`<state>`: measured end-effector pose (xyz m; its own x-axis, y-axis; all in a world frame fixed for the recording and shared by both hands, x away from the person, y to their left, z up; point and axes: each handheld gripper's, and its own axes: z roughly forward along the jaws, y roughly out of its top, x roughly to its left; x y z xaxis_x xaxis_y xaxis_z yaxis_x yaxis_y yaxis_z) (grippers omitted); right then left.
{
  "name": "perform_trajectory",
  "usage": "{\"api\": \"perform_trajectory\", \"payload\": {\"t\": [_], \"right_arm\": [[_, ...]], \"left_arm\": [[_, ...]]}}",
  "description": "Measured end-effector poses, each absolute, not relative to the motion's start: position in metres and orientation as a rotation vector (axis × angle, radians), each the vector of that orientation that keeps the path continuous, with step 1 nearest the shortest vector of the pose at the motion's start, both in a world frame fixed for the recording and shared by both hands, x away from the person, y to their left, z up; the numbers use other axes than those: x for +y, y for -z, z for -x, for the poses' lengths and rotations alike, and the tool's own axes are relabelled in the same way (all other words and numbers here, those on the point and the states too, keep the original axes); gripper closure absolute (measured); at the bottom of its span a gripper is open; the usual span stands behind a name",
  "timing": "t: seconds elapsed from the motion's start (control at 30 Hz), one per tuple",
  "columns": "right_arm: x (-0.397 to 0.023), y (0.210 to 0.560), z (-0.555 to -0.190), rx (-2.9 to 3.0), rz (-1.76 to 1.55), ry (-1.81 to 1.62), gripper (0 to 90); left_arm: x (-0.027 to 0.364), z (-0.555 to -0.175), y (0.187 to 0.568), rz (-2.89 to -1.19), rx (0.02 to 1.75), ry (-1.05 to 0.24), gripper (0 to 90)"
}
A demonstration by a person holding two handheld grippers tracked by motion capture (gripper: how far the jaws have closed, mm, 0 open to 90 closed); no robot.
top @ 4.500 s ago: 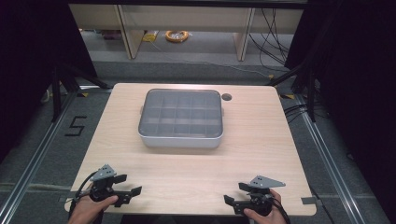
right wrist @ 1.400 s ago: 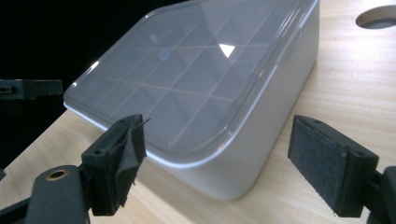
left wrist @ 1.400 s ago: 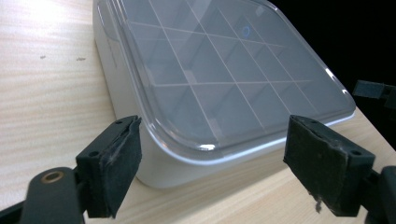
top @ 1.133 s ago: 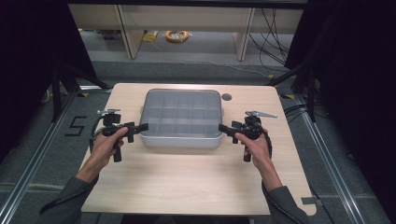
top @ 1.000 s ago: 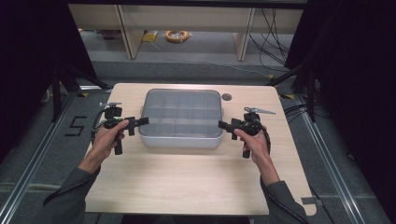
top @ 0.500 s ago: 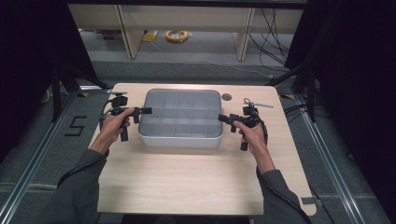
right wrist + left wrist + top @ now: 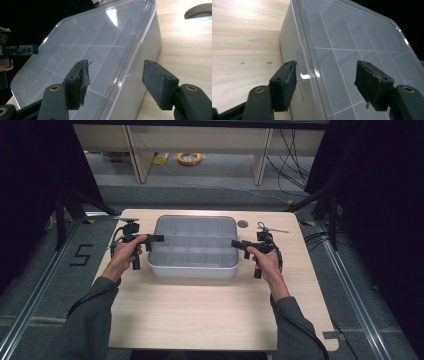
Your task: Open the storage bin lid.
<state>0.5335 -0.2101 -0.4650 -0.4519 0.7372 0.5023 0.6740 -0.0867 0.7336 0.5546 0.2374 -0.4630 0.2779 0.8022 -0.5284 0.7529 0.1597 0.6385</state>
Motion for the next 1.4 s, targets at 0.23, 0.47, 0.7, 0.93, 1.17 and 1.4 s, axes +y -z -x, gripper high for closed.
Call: {"api": "perform_trajectory", "payload": {"t": [0.23,0.47,0.7,0.93,1.17,1.4], "right_arm": [[-0.201,0.465,-0.535,2.085,-1.738,-1.602,43.9],[-0.197,0.464,-0.539,2.094,-1.635,-1.543,48.7],[-0.201,0.455,-0.537,2.072,-1.602,-1.560,55.2],[-0.203,0.441,-0.533,2.020,-1.580,-1.620,65.4],[-0.206,0.428,-0.525,2.003,-1.526,-1.638,69.0],[-0.207,0.412,-0.518,1.954,-1.526,-1.695,70.7]], "left_arm": [[0.236,-0.555,0.465,-1.564,1.497,-0.076,37.7],[0.234,-0.552,0.461,-1.594,1.490,-0.118,41.3],[0.235,-0.547,0.454,-1.568,1.485,-0.141,45.1],[0.236,-0.542,0.441,-1.537,1.486,-0.167,50.5],[0.233,-0.533,0.424,-1.507,1.481,-0.210,51.0],[0.232,-0.524,0.400,-1.501,1.435,-0.269,52.0]]}}
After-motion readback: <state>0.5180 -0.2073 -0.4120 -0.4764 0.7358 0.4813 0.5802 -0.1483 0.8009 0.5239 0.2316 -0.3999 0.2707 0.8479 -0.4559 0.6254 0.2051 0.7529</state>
